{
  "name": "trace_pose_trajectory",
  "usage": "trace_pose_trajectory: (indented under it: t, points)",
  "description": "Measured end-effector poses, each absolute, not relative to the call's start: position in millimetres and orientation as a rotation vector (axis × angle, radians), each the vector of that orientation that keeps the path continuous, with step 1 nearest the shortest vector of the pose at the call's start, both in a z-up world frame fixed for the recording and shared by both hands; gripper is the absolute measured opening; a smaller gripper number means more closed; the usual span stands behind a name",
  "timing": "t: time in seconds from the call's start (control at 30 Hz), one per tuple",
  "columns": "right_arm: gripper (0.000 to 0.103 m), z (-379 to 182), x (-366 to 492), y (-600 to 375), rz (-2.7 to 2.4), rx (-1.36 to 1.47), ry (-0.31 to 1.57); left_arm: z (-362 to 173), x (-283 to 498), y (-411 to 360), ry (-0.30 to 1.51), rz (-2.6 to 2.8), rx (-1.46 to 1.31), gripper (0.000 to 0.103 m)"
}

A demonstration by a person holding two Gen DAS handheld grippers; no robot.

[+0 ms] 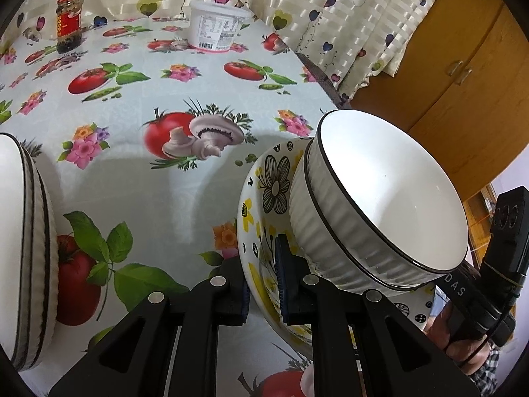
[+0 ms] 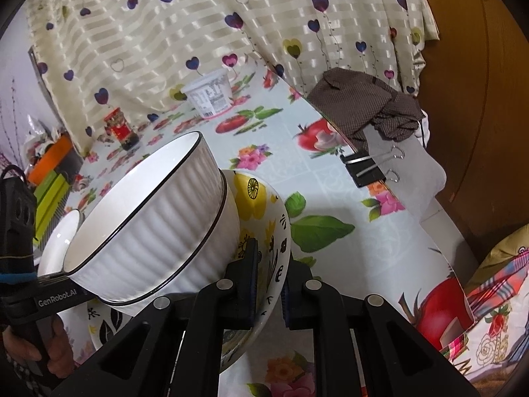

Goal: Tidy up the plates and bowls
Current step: 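Carry the bowl stack with both grippers over the white plate stack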

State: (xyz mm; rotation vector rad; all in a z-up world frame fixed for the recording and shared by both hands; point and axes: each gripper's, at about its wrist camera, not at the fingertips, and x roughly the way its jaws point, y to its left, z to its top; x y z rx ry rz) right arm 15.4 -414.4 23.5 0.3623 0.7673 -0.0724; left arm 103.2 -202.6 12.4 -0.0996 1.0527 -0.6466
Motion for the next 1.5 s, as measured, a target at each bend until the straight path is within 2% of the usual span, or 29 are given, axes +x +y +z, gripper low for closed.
trace_pose_trajectory:
  t: [0.77,1.5]
  points:
    - [0.012,78,50,-355,0.051,0.293,0.715,70,108,-134,0.946,-0.533,-0.151,0.012]
    - [0.012,92,97,-245,0.244,0.247,0.729,84,112,-19,0.903,-0.348,-0.236,0.012]
